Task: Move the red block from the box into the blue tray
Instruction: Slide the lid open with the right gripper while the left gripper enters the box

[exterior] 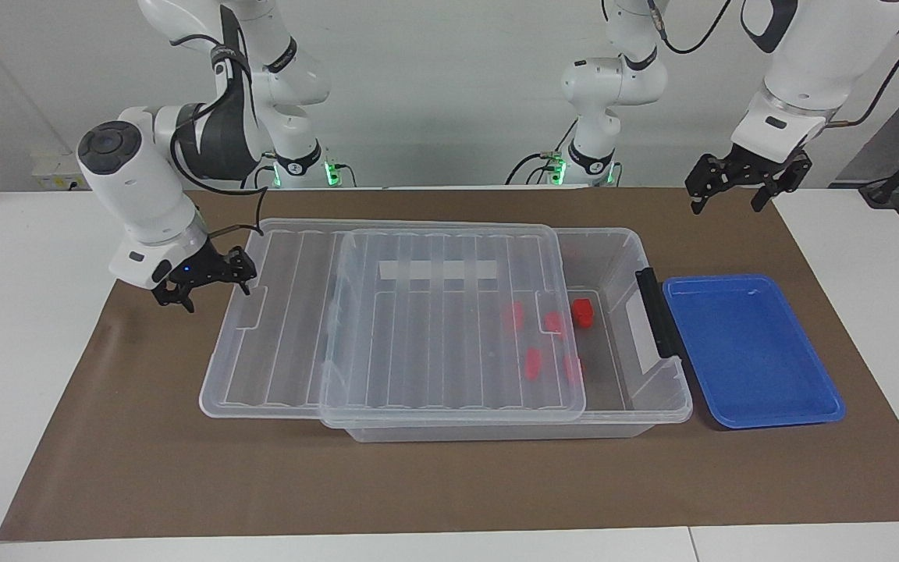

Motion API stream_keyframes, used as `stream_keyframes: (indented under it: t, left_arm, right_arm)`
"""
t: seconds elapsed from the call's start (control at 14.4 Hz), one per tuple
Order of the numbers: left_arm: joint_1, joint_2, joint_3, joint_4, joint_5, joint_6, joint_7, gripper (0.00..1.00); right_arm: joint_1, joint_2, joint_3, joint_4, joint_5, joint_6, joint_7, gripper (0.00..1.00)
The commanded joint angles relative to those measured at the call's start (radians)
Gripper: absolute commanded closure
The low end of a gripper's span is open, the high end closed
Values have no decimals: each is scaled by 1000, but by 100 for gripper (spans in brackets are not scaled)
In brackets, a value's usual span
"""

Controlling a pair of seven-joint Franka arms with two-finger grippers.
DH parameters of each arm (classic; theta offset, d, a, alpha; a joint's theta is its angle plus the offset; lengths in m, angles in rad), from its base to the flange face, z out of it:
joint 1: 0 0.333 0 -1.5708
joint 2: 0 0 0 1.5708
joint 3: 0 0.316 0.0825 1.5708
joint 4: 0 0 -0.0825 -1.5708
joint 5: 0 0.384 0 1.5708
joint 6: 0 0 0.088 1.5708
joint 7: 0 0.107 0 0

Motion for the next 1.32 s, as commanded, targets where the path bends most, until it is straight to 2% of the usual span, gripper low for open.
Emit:
stream_keyframes:
  t: [0.0,0.14,0.35,0.42,0.55,0.83,0.97,1.25]
  left_arm:
    - [-27,-30,1,-47,-16,32,-106,0]
    - [-64,-59,1,-116,-37,122,-269,0]
    - [-142,-125,1,-295,-54,319,-476,0]
    - [-162,-127,1,-329,-65,363,-504,0]
    - [-210,-81,1,-331,-67,402,-520,0]
    - [-242,26,1,-331,-85,554,-610,0]
    - [-245,64,3,-342,-84,594,-610,0]
    - [-245,42,4,-521,-82,744,-610,0]
  right_arm:
    - [-53,-15,8,-7,9,-27,-112,0]
    - [-83,-15,8,-7,9,-24,-178,0]
    - [-108,-15,6,-6,7,-23,-235,0]
    - [-108,-15,6,-4,5,-21,-239,0]
    - [-108,-13,6,-4,5,-20,-239,0]
    - [-107,-19,6,-1,5,-24,-220,0]
    - [-93,-56,6,-1,5,-42,-162,0]
    - [-73,-119,11,-3,5,-130,39,0]
